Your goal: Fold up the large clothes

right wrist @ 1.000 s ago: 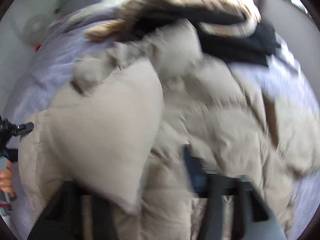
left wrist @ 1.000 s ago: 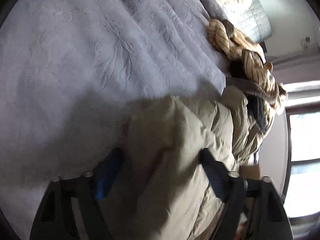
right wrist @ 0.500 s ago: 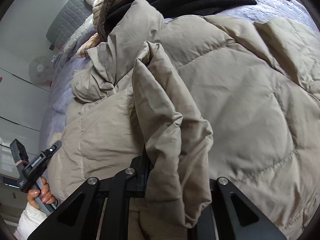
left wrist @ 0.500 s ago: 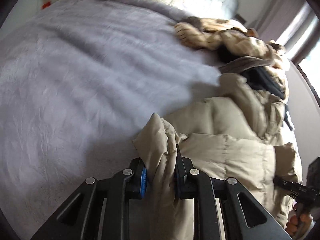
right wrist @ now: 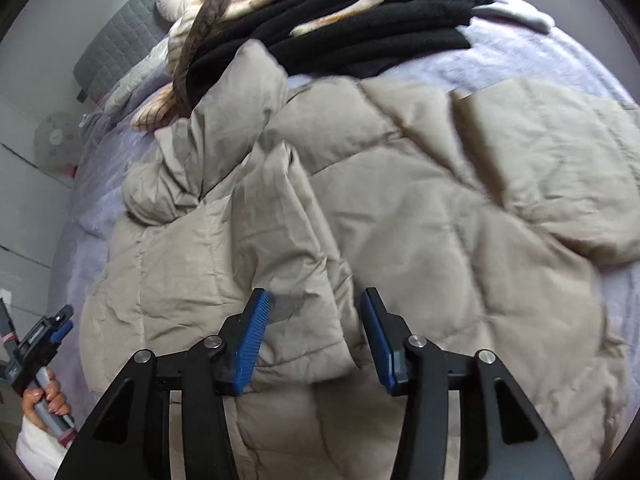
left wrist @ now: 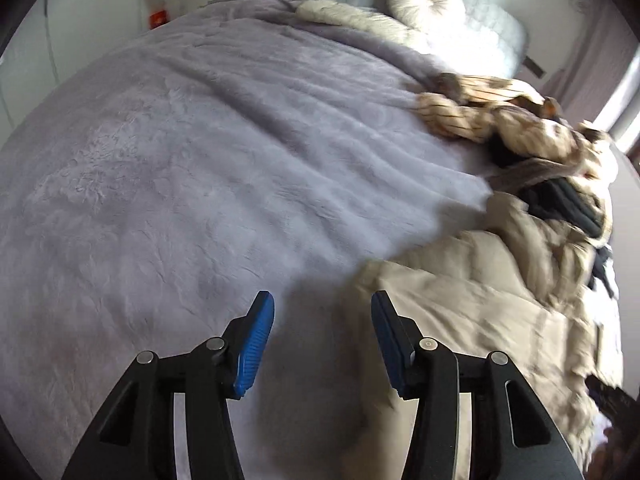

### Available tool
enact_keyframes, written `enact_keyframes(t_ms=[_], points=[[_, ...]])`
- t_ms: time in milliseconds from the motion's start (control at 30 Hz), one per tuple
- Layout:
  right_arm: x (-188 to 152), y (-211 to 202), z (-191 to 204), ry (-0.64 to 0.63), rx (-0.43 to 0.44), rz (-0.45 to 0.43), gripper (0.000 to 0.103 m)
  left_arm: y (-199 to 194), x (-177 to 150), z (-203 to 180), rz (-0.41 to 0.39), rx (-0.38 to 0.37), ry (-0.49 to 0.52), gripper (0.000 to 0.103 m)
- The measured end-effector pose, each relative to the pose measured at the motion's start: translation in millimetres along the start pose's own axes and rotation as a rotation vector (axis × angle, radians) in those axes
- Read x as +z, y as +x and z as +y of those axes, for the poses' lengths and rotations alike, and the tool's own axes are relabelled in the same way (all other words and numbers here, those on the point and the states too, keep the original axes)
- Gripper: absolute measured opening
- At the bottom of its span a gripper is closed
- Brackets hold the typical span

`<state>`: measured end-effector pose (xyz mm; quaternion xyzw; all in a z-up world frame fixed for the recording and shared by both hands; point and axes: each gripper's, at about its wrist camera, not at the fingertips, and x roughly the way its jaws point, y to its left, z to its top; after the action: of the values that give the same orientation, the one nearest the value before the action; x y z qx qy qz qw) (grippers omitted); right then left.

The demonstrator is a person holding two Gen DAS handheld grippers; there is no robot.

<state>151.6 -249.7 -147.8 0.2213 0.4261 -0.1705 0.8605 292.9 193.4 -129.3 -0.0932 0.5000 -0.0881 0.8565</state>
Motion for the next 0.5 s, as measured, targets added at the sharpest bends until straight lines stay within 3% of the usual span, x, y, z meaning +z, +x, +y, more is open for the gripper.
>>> enact_keyframes(t_ms=[67,167,233,267,367,500], points=[[1,-20,2,-0.027,0.012,-0.057,0.023,-15,-14,-19,0.001,-0.064,0.043,0.052],[-1,-27,20,-0.144,0.051,-0.07,0.02,-10,-38,-46,0.036,-0.06,0.124,0.052],[-3,-8,31,-0.18,0.062,-0.012,0.02,10,-55,-56,0.075,0.012,0.159,0.052],[-4,6,34,-0.175,0.058,0.021,0.02,23,-64,-55,0.096,0.045,0.158,0.052],[-20,33,16,-0.174,-0.009,0.077,0.02,44,-70,-49,0.107,0.054,0.11,0.054],[-14,52,-4,-0.128,0.008,0.081,0.015,59,-65,-43,0.1,0.113,0.076,0.081]])
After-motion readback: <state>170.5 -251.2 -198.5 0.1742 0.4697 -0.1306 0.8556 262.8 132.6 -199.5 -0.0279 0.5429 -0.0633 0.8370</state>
